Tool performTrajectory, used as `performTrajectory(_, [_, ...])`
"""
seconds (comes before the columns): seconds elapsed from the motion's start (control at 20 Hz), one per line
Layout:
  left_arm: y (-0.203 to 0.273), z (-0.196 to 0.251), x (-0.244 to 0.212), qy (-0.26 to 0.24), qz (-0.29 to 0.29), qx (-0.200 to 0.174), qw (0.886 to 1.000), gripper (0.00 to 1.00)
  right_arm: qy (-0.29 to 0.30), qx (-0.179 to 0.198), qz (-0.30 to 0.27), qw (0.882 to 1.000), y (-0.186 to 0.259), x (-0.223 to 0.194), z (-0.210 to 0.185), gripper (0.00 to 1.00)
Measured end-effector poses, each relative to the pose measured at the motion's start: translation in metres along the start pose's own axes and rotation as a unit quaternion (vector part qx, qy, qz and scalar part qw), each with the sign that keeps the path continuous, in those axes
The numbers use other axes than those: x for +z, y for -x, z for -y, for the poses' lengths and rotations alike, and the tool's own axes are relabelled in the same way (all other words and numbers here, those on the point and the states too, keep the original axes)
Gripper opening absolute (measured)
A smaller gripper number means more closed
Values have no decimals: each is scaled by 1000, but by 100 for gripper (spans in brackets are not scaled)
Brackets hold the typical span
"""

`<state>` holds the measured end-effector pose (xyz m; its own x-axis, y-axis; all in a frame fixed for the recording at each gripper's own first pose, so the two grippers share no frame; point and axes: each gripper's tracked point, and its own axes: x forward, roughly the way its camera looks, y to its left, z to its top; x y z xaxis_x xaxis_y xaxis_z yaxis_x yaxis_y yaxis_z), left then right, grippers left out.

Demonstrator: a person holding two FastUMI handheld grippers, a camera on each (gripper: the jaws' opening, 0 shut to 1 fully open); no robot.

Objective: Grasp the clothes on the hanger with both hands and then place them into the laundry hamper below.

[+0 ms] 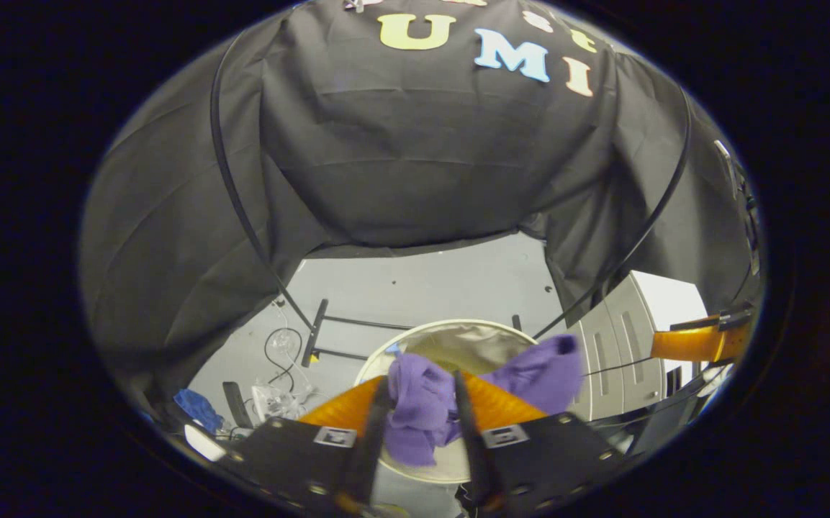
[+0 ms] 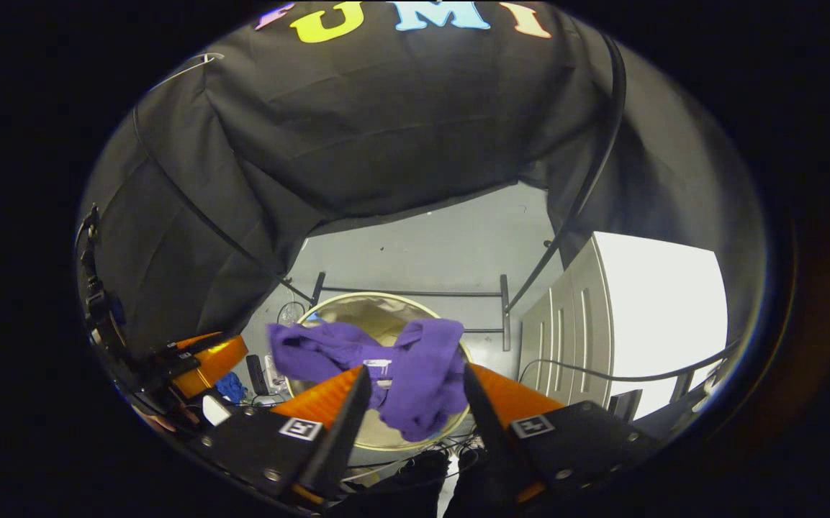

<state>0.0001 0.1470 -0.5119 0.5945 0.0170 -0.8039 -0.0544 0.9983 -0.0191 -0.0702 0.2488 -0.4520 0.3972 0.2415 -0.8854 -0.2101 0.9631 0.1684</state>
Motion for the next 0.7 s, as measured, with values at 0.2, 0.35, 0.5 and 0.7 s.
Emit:
performTrajectory(0.2, [23, -12, 12, -19, 15, 36, 999, 96, 7, -5, 27, 1000, 22, 17, 12, 96])
performTrajectory(0.35, [42, -2, 32, -17, 31, 43, 998, 96, 5, -13, 65, 998, 48, 37, 38, 95])
performTrajectory(0.5, [72, 18, 62, -22, 59, 55, 997, 96, 8, -17, 98, 995, 75, 53, 67, 95])
performTrajectory(0.7, [118, 63, 111, -26, 104, 83, 991, 96, 14, -16, 148, 989, 114, 83, 113, 95])
